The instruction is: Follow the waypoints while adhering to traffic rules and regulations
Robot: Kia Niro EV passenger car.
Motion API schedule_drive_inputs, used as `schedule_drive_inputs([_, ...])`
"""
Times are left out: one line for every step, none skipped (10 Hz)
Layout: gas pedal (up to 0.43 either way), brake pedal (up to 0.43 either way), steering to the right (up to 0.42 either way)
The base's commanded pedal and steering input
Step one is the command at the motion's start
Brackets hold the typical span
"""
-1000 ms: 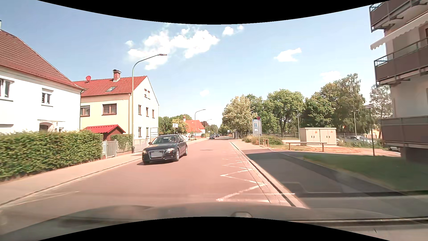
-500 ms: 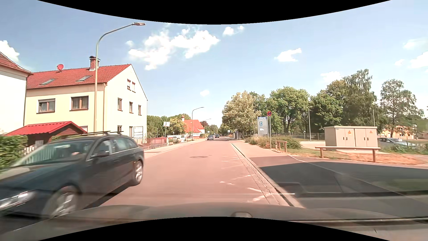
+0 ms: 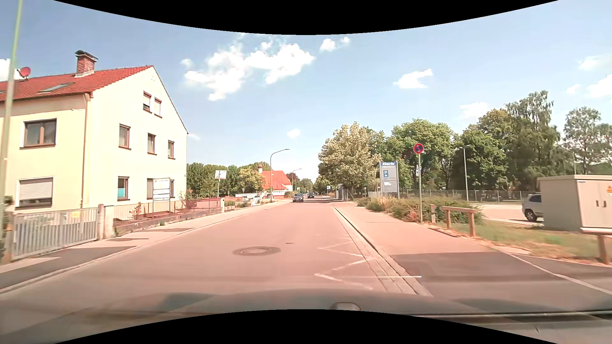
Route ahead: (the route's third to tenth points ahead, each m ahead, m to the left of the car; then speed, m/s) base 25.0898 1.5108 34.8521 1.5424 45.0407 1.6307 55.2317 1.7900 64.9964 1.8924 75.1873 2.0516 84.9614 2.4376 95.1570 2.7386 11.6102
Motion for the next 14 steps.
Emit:
schedule_drive_inputs([0.220, 0.000, -0.007])
schedule_drive_inputs([0.220, 0.000, -0.007])
schedule_drive_inputs([0.220, 0.000, -0.006])
schedule_drive_inputs([0.220, 0.000, -0.004])
schedule_drive_inputs([0.220, 0.000, -0.002])
schedule_drive_inputs([0.220, 0.000, -0.002])
schedule_drive_inputs([0.220, 0.000, -0.002])
schedule_drive_inputs([0.209, 0.000, -0.002])
schedule_drive_inputs([0.209, 0.000, -0.001])
schedule_drive_inputs([0.209, 0.000, -0.001])
schedule_drive_inputs([0.209, 0.000, -0.001])
schedule_drive_inputs([0.197, 0.000, -0.001])
schedule_drive_inputs([0.189, 0.000, -0.001])
schedule_drive_inputs([0.189, 0.000, -0.001])
